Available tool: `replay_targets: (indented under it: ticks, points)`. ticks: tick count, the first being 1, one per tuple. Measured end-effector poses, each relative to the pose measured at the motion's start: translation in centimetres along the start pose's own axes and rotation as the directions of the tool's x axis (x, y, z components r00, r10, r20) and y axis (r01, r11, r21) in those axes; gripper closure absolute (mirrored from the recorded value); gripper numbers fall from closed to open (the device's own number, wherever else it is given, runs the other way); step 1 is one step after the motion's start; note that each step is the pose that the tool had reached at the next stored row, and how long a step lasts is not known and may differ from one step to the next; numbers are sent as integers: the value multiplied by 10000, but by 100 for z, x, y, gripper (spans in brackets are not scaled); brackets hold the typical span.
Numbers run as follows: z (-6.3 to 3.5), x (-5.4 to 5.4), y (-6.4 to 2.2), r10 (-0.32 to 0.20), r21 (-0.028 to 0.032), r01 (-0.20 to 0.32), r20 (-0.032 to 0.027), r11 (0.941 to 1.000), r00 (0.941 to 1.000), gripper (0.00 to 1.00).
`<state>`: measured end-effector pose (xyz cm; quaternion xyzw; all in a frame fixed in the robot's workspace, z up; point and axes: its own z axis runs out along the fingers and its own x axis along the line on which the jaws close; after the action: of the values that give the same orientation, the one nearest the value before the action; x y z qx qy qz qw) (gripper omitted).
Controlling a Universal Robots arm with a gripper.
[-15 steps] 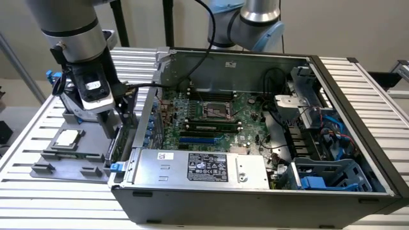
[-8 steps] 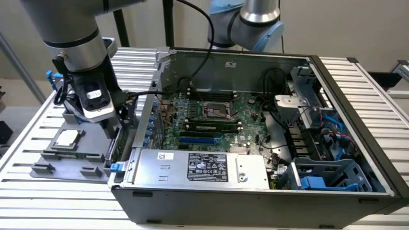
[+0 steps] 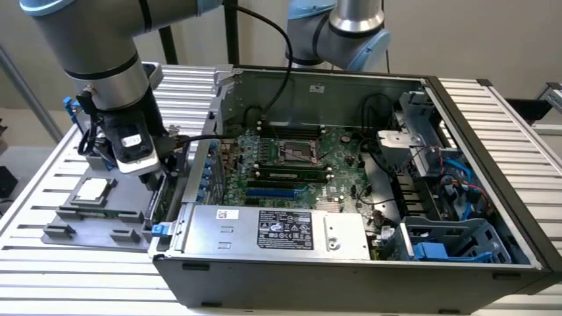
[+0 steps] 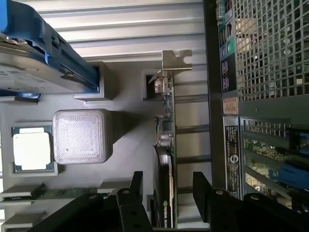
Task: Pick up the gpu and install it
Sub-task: 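Pick up the gpu and move the gpu toward the slot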
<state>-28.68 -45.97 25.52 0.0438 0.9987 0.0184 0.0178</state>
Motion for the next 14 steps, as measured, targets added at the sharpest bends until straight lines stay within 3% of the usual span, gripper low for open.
replay_targets:
  ticks: [6, 14]
  points:
    - [104, 28, 2, 3, -13, -3, -1, 10000, 10000, 0]
    - [133, 34, 53, 5, -48, -5, -6, 10000, 10000, 0]
